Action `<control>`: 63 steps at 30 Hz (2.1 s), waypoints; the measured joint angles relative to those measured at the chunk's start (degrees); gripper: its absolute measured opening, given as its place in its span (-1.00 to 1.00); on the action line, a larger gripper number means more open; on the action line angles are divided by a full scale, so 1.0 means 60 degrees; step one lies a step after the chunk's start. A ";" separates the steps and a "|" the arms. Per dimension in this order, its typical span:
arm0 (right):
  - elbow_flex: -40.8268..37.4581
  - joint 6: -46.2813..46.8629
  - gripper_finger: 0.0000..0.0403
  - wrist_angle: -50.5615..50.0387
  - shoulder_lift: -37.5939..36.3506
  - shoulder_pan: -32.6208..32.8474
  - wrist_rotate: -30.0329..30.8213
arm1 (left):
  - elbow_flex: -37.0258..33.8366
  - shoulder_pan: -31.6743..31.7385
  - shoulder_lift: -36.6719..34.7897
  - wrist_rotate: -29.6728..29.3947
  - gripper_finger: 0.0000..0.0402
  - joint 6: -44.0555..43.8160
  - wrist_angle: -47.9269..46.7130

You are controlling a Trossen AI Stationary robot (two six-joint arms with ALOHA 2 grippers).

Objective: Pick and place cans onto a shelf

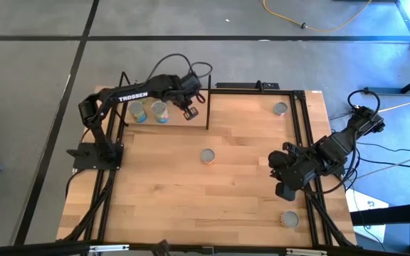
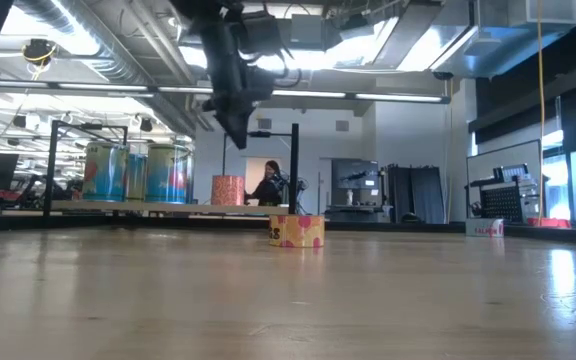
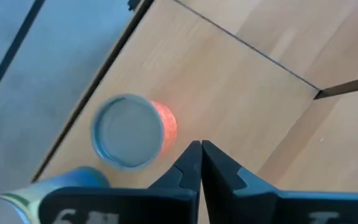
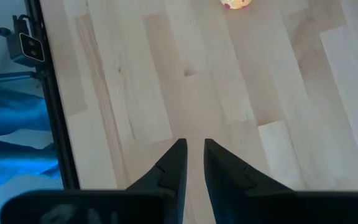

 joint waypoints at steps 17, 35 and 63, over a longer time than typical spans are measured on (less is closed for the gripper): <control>0.0000 0.0025 -0.72 0.0178 0.0000 -0.0001 0.0321 | -0.0808 0.0269 0.0000 0.0419 -1.00 -0.0451 0.0470; 0.0000 0.0033 -0.72 0.0182 0.0000 -0.0001 0.0317 | -0.0815 0.0155 0.0634 0.0289 -1.00 -0.0184 0.0784; 0.0000 0.0527 -0.72 0.0180 0.0004 -0.0001 0.0310 | -0.0789 0.0896 0.0621 0.0196 -1.00 0.0597 0.0683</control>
